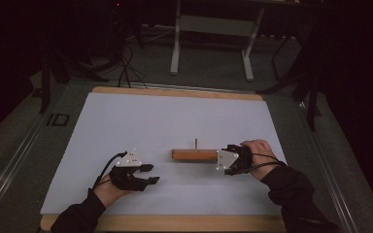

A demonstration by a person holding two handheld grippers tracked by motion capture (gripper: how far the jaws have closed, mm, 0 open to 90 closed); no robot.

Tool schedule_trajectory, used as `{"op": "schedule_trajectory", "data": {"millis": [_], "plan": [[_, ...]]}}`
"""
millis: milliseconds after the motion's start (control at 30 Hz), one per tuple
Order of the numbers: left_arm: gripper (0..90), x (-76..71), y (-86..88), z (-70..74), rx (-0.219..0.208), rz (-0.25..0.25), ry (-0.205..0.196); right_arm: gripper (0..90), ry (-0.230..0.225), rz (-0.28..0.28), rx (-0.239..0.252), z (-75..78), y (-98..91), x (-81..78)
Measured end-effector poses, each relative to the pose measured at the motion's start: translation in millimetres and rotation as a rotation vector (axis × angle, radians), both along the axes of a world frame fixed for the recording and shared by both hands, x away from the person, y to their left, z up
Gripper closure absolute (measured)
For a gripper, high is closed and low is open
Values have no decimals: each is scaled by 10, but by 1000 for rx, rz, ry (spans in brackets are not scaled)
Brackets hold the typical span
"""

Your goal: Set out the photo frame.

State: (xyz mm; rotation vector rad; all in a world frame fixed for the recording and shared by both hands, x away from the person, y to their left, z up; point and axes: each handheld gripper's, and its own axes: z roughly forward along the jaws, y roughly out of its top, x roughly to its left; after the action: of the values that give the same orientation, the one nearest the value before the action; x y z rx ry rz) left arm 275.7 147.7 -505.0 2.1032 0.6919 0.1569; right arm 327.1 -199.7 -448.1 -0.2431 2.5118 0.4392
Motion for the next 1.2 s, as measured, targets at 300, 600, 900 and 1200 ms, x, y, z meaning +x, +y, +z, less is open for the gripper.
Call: {"op": "schedule_trajectory", "data": {"millis": [300,600,900,1200], "plan": [[437,13,14,-40,-7,1,8,698,122,-16,22,141,8,276],[365,6,-4,-78,5,-1,8,682,221,-71,34,245,41,568],[171,16,-5,-130,-19,-26,42,656,249,-128,51,274,83,850],[18,43,3,-196,-6,9,33,630,243,-146,66,262,108,1025]]}}
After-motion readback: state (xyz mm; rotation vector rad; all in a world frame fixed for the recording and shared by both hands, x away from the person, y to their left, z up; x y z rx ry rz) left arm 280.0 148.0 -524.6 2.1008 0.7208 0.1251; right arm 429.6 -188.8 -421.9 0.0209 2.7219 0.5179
